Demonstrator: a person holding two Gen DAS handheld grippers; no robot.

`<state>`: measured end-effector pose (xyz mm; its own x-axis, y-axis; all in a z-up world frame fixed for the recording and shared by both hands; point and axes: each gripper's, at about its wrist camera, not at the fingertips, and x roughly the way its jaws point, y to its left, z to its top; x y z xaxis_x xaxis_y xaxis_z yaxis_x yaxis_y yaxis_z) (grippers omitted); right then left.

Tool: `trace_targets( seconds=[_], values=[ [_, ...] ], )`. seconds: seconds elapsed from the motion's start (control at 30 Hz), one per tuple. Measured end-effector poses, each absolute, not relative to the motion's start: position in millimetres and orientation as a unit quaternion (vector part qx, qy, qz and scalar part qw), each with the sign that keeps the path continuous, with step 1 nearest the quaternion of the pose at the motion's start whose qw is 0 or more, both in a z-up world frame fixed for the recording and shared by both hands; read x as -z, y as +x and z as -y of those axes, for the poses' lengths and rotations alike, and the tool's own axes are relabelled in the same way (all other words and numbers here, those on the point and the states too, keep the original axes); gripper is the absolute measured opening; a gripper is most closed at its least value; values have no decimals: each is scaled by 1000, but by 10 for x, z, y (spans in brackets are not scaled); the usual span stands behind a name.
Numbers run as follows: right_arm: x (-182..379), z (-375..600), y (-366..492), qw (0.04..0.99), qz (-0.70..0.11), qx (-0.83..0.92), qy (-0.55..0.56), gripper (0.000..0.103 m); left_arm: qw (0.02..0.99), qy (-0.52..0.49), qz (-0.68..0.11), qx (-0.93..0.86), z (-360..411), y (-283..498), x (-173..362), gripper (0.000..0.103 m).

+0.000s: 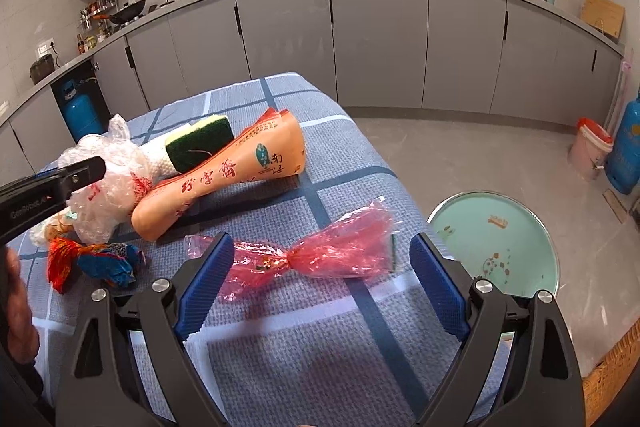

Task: Collect trash
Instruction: 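Grasp the clear plastic bag with the left tool while the right tool grasps the pink wrapper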

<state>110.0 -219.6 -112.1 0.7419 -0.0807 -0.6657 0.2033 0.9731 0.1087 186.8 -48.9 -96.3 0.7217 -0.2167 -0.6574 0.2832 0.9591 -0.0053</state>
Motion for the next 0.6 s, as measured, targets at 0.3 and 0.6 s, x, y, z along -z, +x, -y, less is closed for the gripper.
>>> trace_targets(
  seconds=[0.3,0.6],
  values=[
    [1249,2247,1196,919,-372,69,115,68,935,40,-326,137,468,1802,876,26],
    [1228,2226,1243,921,-369,54,116,37,942,47,-300,140,499,1727,754,25]
  ],
)
